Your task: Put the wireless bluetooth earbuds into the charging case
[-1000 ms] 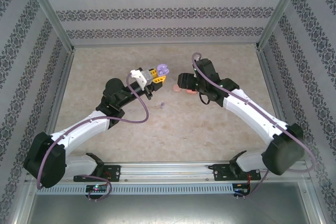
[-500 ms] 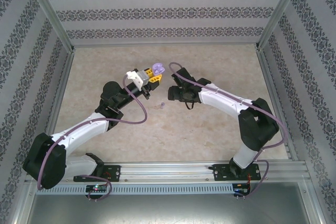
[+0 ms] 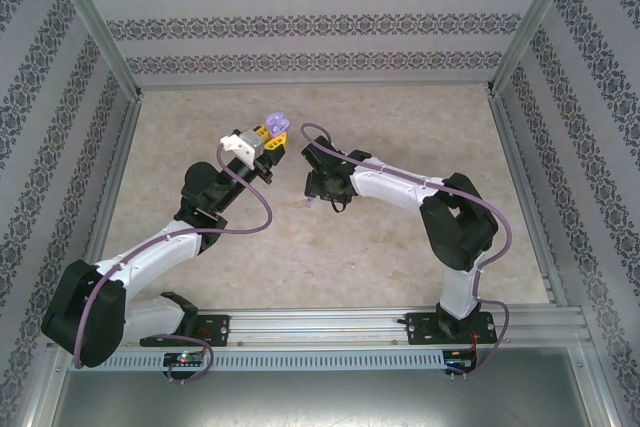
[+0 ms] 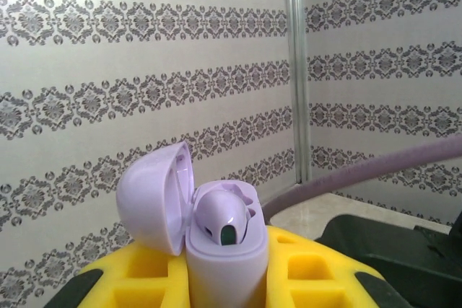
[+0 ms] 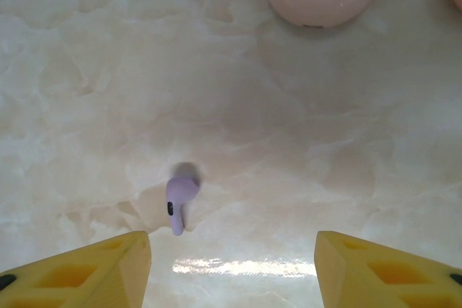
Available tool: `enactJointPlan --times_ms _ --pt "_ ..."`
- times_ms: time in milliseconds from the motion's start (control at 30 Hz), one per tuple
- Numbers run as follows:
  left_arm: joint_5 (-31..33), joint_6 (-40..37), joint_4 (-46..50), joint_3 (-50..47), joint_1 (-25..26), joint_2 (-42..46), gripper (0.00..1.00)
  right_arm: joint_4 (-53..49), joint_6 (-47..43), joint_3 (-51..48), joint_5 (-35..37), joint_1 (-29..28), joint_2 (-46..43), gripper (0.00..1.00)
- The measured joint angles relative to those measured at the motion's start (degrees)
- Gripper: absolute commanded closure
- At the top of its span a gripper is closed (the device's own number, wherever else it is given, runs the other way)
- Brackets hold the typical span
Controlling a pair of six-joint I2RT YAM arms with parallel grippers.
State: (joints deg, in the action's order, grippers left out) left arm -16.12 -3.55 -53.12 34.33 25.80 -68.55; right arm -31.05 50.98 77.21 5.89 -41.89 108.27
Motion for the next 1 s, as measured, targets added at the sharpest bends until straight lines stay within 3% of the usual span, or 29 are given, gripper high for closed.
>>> enactJointPlan --times_ms 433,1000 --pt "4.0 1.7 -2.8 -1.9 -1.3 2.0 1.0 -2.2 3.4 7.3 1.4 -1.4 7.6 0.45" --pt "4.7 3.7 -4.6 -3.8 -3.5 4.2 1.0 -8.1 4.3 15.1 4.4 -3.4 15.0 0.54"
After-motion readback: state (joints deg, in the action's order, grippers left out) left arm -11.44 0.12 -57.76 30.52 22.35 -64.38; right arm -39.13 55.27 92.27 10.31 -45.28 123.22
